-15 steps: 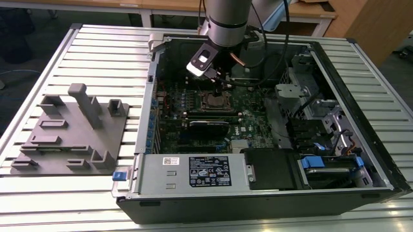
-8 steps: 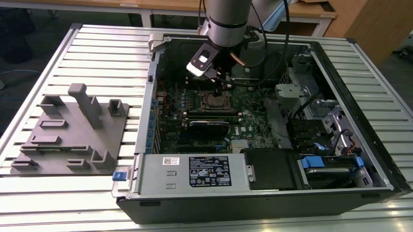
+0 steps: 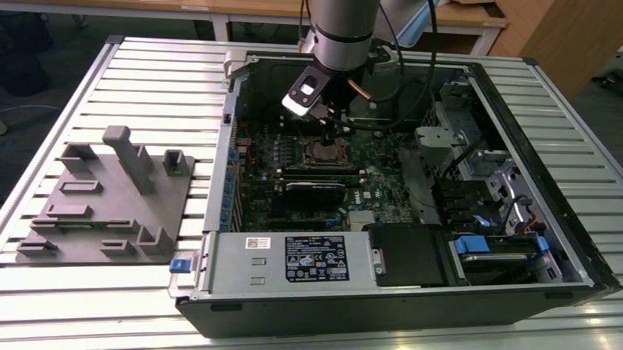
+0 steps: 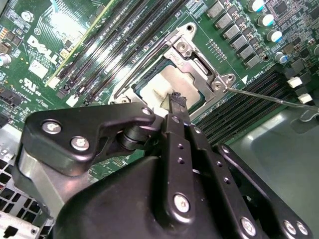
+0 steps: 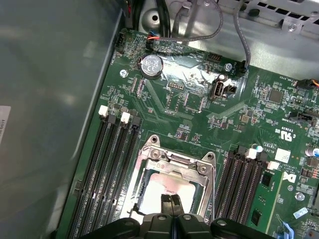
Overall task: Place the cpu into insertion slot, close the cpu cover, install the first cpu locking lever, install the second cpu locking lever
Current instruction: 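Close the cpu cover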
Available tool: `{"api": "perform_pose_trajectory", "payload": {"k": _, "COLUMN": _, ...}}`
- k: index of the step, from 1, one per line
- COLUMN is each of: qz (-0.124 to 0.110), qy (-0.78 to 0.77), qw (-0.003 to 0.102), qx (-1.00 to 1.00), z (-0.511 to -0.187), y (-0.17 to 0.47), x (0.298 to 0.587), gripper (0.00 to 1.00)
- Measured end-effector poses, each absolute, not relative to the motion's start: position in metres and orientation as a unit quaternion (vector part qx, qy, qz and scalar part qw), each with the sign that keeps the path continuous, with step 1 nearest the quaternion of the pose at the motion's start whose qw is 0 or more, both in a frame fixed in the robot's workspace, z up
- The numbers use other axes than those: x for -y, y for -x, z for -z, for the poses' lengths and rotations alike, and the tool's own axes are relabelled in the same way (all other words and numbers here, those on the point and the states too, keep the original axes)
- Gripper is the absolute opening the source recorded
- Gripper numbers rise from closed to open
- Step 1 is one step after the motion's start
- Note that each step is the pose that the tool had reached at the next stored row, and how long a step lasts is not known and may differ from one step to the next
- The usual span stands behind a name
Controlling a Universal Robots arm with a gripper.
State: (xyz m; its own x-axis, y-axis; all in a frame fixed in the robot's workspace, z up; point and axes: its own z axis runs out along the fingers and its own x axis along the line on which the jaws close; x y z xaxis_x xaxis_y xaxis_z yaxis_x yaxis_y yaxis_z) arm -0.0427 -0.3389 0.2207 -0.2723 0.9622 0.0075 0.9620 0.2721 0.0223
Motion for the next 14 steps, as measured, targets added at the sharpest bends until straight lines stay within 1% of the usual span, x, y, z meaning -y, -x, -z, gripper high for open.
{"api": "perform_pose_trajectory", "payload": {"k": 14, "qz": -0.012, "qy": -0.599, "qw": 0.003, "qx": -0.800, "z": -0.2207, "y": 0.0427, "x": 0.3389, "gripper": 0.11}}
